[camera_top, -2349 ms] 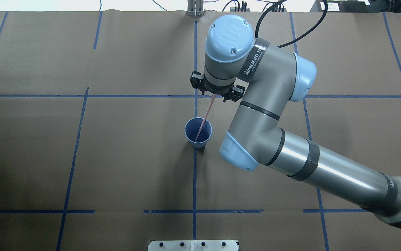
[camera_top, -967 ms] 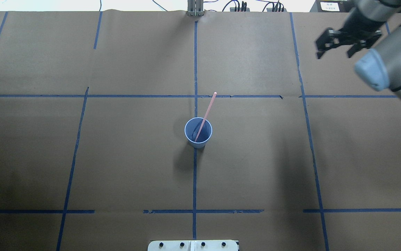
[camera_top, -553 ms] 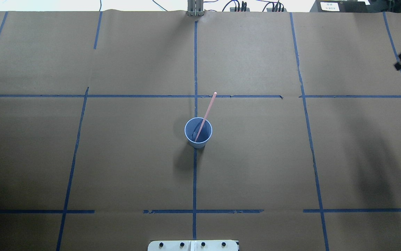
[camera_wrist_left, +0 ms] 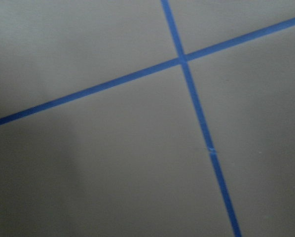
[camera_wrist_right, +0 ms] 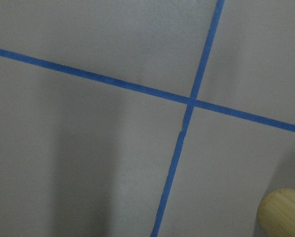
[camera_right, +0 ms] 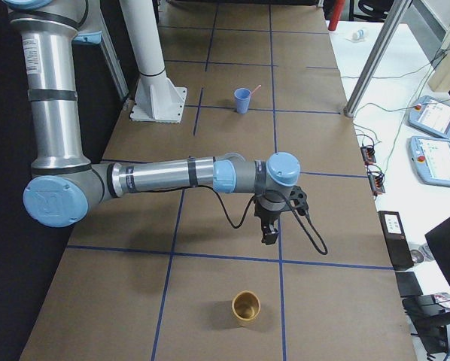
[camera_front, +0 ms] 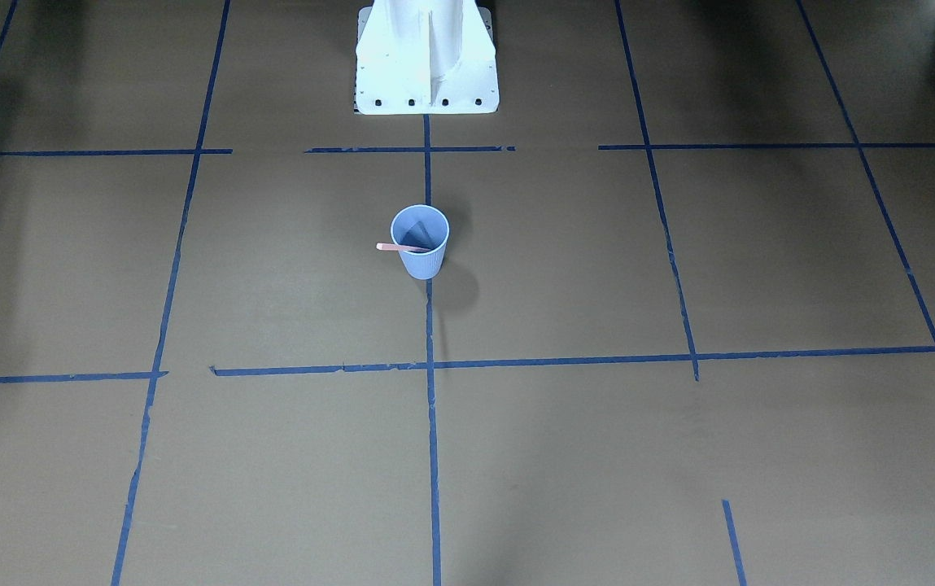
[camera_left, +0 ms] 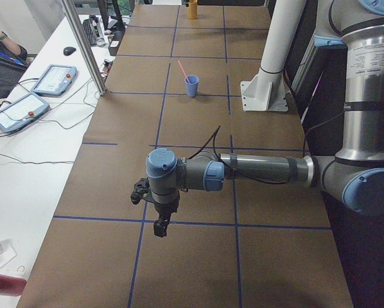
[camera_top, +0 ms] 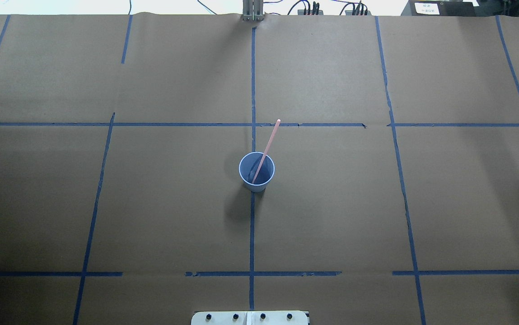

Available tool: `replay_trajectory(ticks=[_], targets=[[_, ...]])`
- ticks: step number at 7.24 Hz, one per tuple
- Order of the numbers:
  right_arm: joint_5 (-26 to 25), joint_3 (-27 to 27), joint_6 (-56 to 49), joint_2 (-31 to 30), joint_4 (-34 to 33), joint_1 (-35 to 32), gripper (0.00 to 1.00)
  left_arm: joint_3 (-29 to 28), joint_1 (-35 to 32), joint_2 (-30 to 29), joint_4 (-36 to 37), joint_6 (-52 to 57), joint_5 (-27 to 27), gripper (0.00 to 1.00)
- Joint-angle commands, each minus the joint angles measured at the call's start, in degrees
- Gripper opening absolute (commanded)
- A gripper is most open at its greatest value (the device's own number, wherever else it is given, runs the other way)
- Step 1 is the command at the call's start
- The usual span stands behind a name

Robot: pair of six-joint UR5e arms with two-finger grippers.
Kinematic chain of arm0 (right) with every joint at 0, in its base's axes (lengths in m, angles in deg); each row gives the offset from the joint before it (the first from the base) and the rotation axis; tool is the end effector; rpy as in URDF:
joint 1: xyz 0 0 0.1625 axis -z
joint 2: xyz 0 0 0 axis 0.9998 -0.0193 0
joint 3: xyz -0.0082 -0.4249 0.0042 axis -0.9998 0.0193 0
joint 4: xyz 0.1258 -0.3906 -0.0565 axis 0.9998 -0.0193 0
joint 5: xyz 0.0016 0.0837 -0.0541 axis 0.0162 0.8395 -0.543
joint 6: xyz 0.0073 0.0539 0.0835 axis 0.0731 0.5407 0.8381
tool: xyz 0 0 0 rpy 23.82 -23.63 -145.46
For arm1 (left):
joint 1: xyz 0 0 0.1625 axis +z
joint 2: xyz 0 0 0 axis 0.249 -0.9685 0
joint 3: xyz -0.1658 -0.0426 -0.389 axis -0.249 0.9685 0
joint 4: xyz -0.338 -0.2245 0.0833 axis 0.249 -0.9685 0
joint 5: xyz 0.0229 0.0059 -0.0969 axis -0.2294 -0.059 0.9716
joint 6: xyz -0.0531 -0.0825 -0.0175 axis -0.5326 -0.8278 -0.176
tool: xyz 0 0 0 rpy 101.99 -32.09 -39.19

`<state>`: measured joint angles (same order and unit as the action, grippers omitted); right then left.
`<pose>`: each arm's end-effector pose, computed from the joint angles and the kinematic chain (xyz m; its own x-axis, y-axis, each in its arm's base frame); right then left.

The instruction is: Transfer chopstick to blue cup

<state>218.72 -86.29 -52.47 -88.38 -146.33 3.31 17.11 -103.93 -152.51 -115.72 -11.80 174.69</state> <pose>0.0278 -0.4993 0.6210 0.7114 -0.2261 0.6654 0.2129 0.9717 0.1026 -0.0697 -0.4668 0.6508 0.7836 0.2244 -0.5794 -0.1695 0.9743 0.1481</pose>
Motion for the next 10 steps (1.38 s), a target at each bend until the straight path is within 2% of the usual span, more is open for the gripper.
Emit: replay_trajectory(ticks=[1,4,6,10], targets=[[-0.13,-0.03,0.07,-3.33,0.04,-0.64,1.0,0.55,-0.67,0.57,2.49,-8.41,5.99,1.0],[-0.04,-0.3,2.8,-3.51,0.3,-0.64,1.0,0.64,-0.41,0.4,2.22,-8.26,5.76,1.0],[-0.04,0.23,2.88,-4.38,3.28,-0.64,1.0,0.72,-0.41,0.48,2.22,-8.26,5.76,1.0],[0.14,0.14,2.97,-4.56,3.38,-0.64,1.0,0.9,-0.32,0.57,2.49,-8.18,5.85,1.0]])
